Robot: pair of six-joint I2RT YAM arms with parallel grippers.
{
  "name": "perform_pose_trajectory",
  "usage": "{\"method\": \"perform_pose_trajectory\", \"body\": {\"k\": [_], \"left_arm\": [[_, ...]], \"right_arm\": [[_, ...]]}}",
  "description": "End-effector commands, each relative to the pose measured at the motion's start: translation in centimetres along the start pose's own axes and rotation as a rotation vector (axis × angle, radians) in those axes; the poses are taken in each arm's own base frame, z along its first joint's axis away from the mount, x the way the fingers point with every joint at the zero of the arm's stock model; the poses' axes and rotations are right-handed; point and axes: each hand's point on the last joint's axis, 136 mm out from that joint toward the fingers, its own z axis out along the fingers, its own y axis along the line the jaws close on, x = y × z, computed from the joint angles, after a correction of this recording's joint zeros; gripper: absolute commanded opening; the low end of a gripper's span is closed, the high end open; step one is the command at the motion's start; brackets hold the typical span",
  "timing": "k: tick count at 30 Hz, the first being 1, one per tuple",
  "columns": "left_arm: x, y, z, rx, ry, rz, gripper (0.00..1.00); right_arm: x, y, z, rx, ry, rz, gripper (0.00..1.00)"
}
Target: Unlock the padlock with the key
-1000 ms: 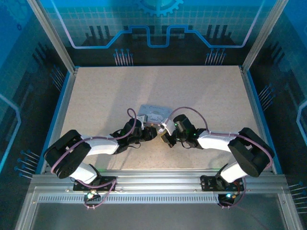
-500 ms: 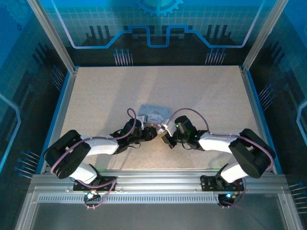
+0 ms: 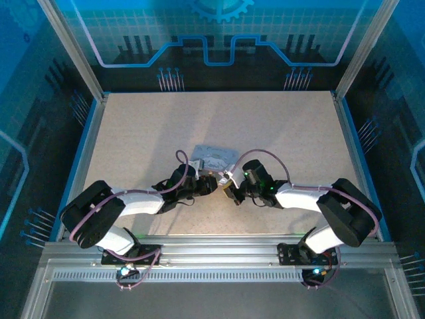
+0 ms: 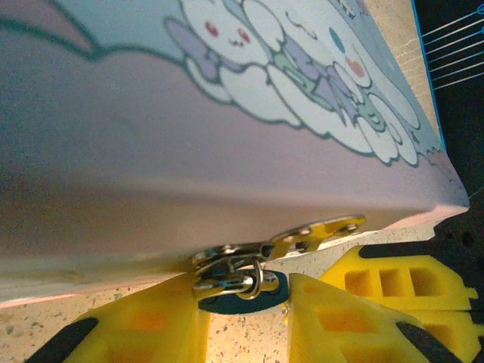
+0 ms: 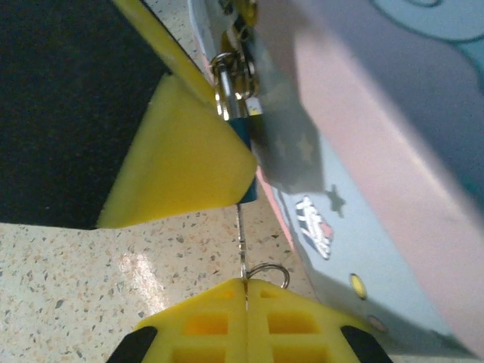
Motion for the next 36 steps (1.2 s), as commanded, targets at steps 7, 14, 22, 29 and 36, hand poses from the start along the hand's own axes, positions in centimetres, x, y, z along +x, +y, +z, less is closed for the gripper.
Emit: {"method": "perform_pose_trajectory", "body": {"k": [7,14,22,29,36], "left_arm": [[-0.4,-3.2,-0.5,0.114,0.019,0.024,0.29],[-0.6,-3.5,-0.5,0.12,0.018,0.021,0.29],[-0.7,-3.3,-0.4,0.116,0.013,0.004,0.29],[-0.5,-3.3,-0.1,0.114,0.022,0.002,0.29],[-0.4,-3.1,0.0,0.11,0.027,0.003,0.29]], "right_arm": [[-4.2,-0.3,-0.7,-0.03,-0.16,-0.062,0.07],[-3.8,-0.2,0.1,-0.051,-0.15,-0.049,0.07],[-3.9,-0.3,0.5,-0.053,-0.168,-0.03,0.07],[-4.9,-0.6,0.5,-0.039,-0.203,-0.024,0.06],[-6.9,-0.3,-0.2,-0.055,-0.265,-0.019,0.06]]}}
